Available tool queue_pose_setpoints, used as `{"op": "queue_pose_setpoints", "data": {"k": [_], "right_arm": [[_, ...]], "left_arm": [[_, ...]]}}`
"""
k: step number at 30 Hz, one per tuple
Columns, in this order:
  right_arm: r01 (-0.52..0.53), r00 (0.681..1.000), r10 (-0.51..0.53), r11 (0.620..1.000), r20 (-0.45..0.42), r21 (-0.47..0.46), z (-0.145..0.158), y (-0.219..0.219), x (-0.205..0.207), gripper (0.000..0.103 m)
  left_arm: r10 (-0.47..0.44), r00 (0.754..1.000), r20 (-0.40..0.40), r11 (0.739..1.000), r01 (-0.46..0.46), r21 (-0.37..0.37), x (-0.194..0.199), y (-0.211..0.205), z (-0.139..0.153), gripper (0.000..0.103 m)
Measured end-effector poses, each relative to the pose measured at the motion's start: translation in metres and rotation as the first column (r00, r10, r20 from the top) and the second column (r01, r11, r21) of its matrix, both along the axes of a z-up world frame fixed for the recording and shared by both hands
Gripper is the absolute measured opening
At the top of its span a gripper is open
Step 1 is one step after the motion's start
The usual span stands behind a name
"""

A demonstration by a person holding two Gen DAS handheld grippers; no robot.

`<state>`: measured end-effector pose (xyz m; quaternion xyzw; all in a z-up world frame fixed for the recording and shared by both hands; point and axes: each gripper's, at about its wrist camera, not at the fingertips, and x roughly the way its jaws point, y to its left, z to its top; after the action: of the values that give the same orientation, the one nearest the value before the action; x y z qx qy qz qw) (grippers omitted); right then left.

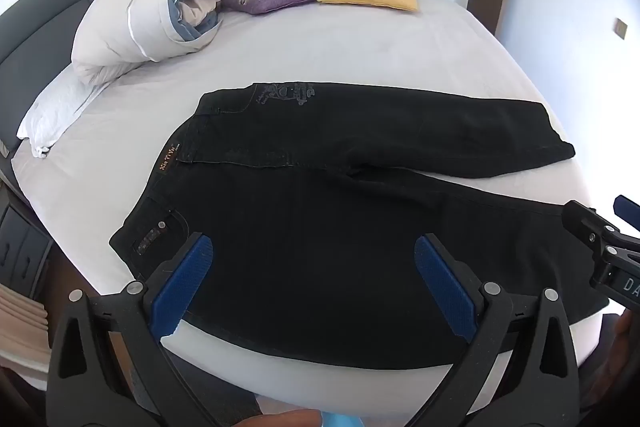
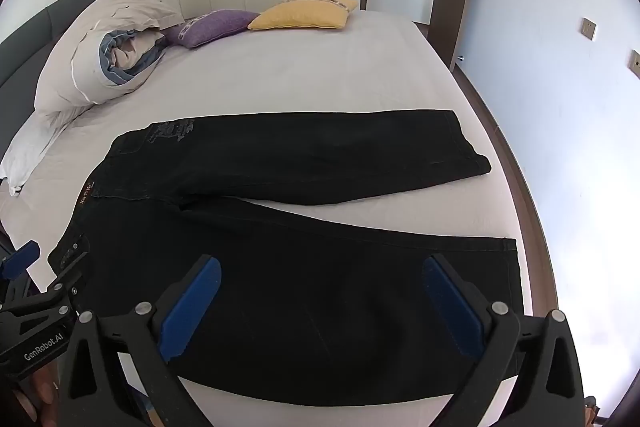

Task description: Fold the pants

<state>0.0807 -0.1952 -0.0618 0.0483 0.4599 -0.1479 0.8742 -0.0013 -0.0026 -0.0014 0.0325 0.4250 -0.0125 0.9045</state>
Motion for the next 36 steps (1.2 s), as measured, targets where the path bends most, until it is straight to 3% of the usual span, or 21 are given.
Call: {"op": "queue_pose_setpoints", "data": {"k": [36], "right_arm": [[-0.01,1.0,0.01,1.0,0.005,-0.009,0.0011,0.0082,0.0007,0.103]], "left_arm": [[0.009,1.0,-0.002,1.0,-0.009,-0.01,-0.0063,0.0045,0.0006,0.103]]}}
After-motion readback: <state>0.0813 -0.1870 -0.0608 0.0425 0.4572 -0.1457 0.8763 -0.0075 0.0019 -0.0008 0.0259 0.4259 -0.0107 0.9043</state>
